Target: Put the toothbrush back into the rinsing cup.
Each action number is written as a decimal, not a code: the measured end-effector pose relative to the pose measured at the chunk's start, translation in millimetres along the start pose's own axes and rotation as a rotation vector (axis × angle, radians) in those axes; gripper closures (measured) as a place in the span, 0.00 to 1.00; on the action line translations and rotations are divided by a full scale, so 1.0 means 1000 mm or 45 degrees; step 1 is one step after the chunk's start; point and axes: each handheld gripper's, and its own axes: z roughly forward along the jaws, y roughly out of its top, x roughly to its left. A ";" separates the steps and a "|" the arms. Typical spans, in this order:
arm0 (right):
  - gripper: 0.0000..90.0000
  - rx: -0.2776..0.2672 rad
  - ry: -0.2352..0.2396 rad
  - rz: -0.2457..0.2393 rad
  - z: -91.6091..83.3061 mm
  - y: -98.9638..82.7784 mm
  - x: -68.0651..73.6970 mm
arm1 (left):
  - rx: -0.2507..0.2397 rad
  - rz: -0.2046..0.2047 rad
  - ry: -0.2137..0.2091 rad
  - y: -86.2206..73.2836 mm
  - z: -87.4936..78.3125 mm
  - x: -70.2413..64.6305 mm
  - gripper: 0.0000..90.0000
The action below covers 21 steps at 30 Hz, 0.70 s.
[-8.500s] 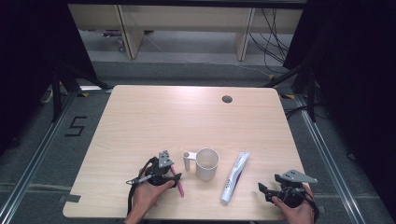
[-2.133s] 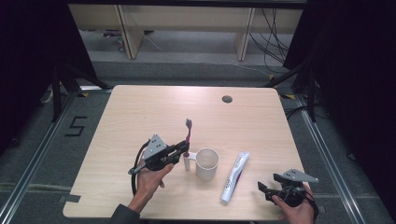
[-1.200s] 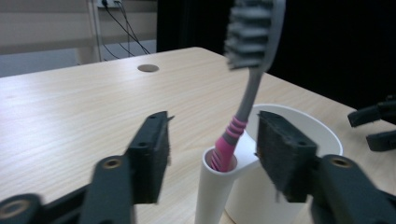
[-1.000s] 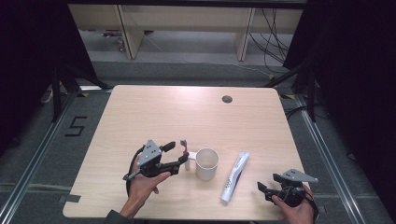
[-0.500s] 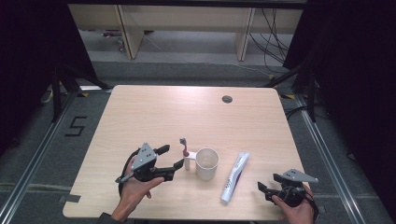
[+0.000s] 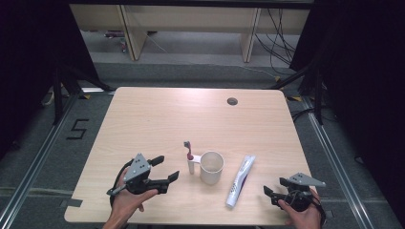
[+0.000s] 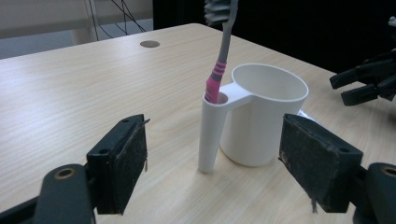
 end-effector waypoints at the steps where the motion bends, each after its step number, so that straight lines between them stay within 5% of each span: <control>1: 0.28 -0.011 0.007 -0.015 -0.001 0.000 -0.001 | 0.009 0.004 0.007 -0.001 -0.002 0.000 0.25; 21: 0.28 -0.006 -0.004 -0.017 -0.001 0.000 -0.001 | 0.078 0.008 0.036 -0.027 -0.027 -0.008 0.24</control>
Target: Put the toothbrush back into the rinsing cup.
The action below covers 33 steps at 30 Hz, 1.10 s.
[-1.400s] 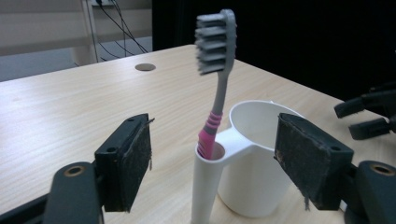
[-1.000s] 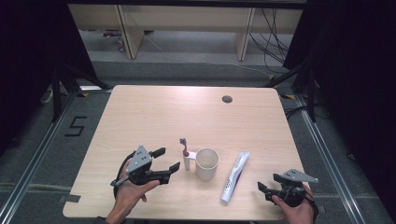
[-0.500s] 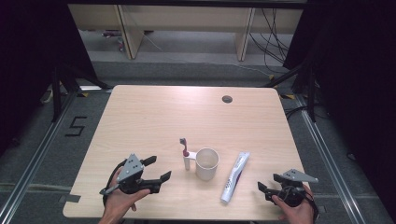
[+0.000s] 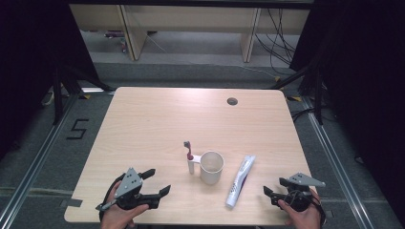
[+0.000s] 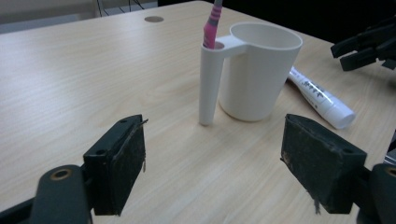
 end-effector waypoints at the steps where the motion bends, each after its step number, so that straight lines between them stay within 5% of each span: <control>1: 0.28 0.000 0.000 0.000 0.000 0.000 0.000 | 0.011 0.003 -0.010 -0.002 0.000 0.000 0.24; 15: 0.28 0.008 0.035 0.015 0.002 0.000 0.000 | 0.083 -0.008 0.017 -0.020 -0.010 -0.005 0.20; 16: 0.28 0.017 0.030 0.062 0.001 -0.001 0.003 | 0.087 0.004 0.015 -0.023 -0.010 -0.005 0.20; 23: 0.28 0.021 0.030 -0.002 0.001 0.001 0.002 | 0.147 0.057 0.057 -0.029 -0.009 -0.006 0.20; 25: 0.28 0.034 0.036 0.028 0.001 0.001 0.005 | 0.146 0.043 0.047 -0.031 -0.008 -0.006 0.20; 28: 0.28 0.020 0.015 -0.044 0.002 0.002 0.003 | 0.157 0.010 0.036 -0.035 -0.006 -0.004 0.20; 33: 0.28 0.043 0.030 0.003 0.005 0.003 0.006 | 0.193 0.022 0.037 -0.037 -0.006 -0.004 0.19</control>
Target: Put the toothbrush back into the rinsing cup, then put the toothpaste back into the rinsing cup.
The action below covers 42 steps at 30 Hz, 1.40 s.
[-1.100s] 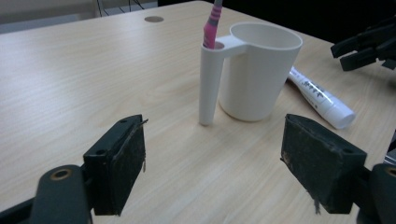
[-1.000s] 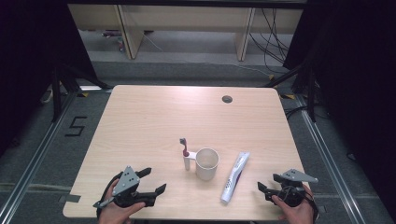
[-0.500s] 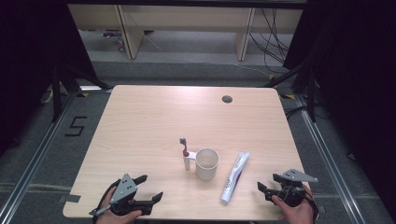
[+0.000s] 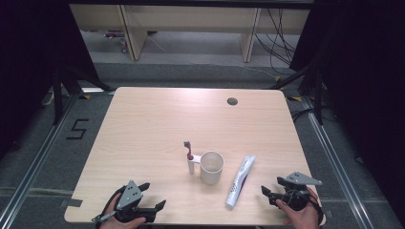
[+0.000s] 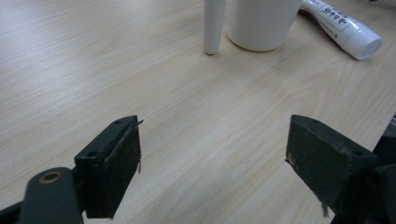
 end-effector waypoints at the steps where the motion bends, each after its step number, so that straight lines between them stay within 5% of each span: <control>1: 0.28 -0.019 -0.002 -0.042 0.000 0.001 -0.002 | -0.002 -0.007 -0.002 0.000 0.000 -0.001 0.19; 10: 0.28 0.000 0.009 0.013 0.001 0.002 0.002 | 0.026 0.004 -0.004 -0.001 0.003 -0.002 0.19; 16: 0.34 -0.009 0.082 0.022 -0.005 0.006 0.012 | 0.031 0.021 -0.018 0.000 0.005 -0.003 0.19; 19: 0.45 -0.026 0.135 -0.085 -0.007 0.011 0.021 | 0.030 0.030 -0.017 0.001 0.004 -0.003 0.19; 20: 0.45 -0.026 0.135 -0.085 -0.007 0.011 0.021 | 0.030 0.030 -0.017 0.001 0.004 -0.003 0.19; 22: 0.61 -0.031 0.207 -0.077 -0.011 0.014 0.035 | 0.016 0.022 -0.013 0.001 0.003 -0.003 0.19; 23: 0.69 -0.038 0.232 -0.147 -0.011 0.017 0.035 | 0.025 0.031 -0.008 0.001 0.003 -0.003 0.19; 25: 0.77 -0.036 0.257 -0.122 -0.013 0.018 0.044 | 0.027 0.031 -0.005 0.001 0.003 -0.003 0.19; 28: 0.86 -0.030 0.311 -0.193 -0.009 0.021 0.053 | 0.041 0.055 -0.004 0.001 0.003 -0.001 0.19; 29: 0.88 -0.030 0.315 -0.190 -0.008 0.021 0.057 | 0.024 0.028 -0.008 0.001 0.004 -0.003 0.19; 42: 0.97 0.041 0.388 -0.304 0.022 0.036 0.089 | 0.041 0.049 -0.004 0.001 0.004 -0.003 0.19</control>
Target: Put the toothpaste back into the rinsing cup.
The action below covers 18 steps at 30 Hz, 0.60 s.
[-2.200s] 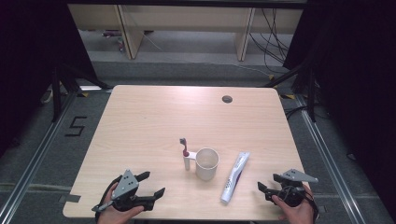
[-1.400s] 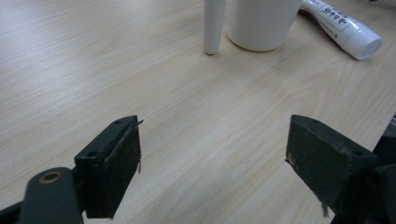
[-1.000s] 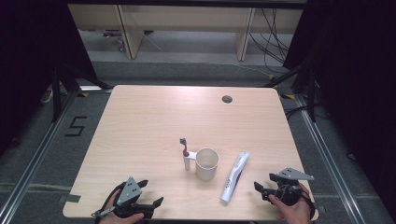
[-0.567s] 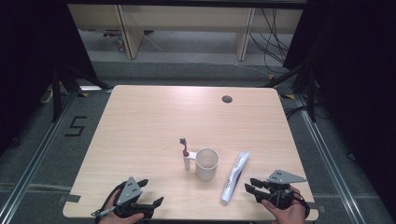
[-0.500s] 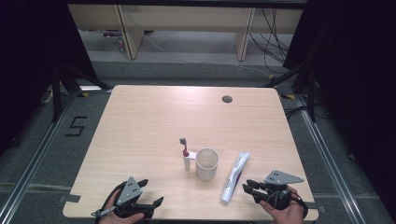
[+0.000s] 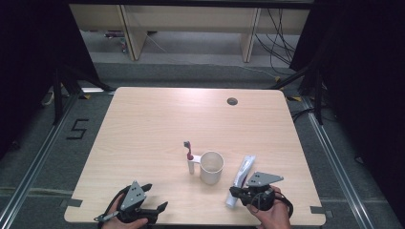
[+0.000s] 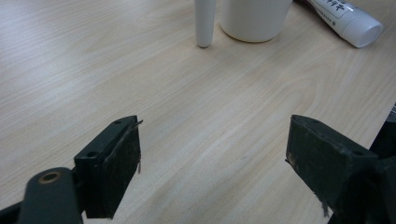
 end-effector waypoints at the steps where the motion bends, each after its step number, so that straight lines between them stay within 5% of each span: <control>1: 0.97 0.011 0.011 -0.006 0.003 0.001 0.001 | -0.001 -0.002 0.000 0.000 0.000 0.000 0.19; 18: 0.97 0.108 0.041 -0.015 0.020 0.001 0.004 | 0.005 -0.001 -0.007 0.000 0.001 -0.001 0.19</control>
